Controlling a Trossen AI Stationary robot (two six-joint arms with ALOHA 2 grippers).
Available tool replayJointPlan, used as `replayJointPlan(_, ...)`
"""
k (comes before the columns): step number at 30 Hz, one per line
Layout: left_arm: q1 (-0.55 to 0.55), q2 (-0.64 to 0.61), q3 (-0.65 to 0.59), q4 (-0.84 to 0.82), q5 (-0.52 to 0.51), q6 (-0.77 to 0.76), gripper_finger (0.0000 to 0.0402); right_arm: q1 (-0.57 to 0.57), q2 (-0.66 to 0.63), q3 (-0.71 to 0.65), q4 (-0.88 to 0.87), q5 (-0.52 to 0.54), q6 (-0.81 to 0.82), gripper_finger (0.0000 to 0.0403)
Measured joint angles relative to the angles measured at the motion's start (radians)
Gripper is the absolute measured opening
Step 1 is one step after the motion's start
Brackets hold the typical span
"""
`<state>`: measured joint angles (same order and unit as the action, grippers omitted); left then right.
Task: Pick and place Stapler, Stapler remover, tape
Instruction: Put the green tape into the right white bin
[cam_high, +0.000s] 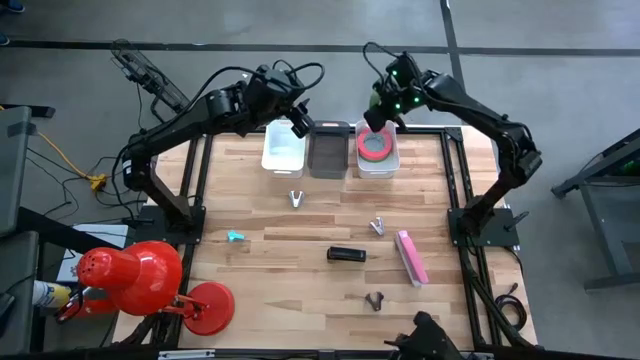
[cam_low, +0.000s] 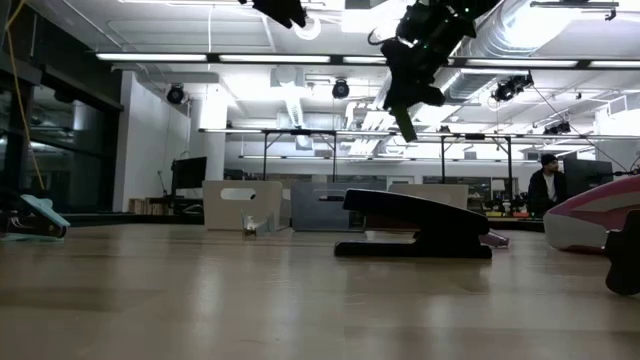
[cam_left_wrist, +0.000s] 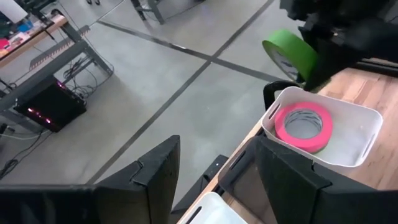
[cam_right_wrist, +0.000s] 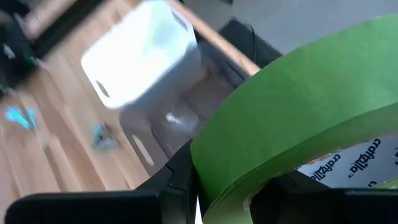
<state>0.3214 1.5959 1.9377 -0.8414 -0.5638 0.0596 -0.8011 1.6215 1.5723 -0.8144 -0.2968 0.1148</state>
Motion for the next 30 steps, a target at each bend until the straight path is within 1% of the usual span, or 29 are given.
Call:
replayJointPlan(3,0.000,0.000,0.000,-0.012,-0.001,-0.007,0.0202,-0.004,-0.006,0.000,0.066,0.006,0.029,0.0086)
replayJointPlan(6,0.000,0.000,0.000,-0.027,-0.001,-0.012,0.0202,-0.003,-0.008,0.000,0.074,0.018,0.046,0.0086)
replayJointPlan(8,0.000,0.000,0.000,-0.036,-0.001,-0.012,0.0202,0.005,-0.012,-0.032,0.114,0.031,0.067,0.0086)
replayJointPlan(10,0.000,0.000,0.000,-0.040,0.002,-0.013,0.0202,0.011,-0.035,-0.113,0.187,0.017,0.108,0.0086)
replayJointPlan(12,0.000,0.000,0.000,-0.045,0.012,-0.014,0.0202,0.012,-0.075,-0.225,0.285,-0.002,0.169,0.0086)
replayJointPlan(14,0.000,0.000,0.000,-0.052,0.019,-0.015,0.0202,0.019,-0.132,-0.341,0.405,0.014,0.245,0.0086)
replayJointPlan(19,0.000,0.000,0.000,-0.044,0.025,-0.017,0.0202,0.031,-0.290,-0.584,0.759,0.109,0.497,0.0086)
replayJointPlan(22,0.000,0.000,0.000,-0.042,0.026,-0.022,0.0202,0.065,-0.337,-0.723,0.932,0.179,0.672,0.0086)
replayJointPlan(25,0.000,0.000,0.000,-0.041,0.026,-0.034,0.0202,0.104,-0.357,-0.831,1.119,0.273,0.843,0.0086)
replayJointPlan(27,0.000,0.000,0.000,-0.041,0.026,-0.039,0.0202,0.128,-0.358,-0.888,1.210,0.327,0.945,0.0086)
replayJointPlan(30,0.000,0.000,0.000,-0.044,0.026,-0.040,0.0202,0.178,-0.357,-0.939,1.239,0.427,1.041,0.0086)
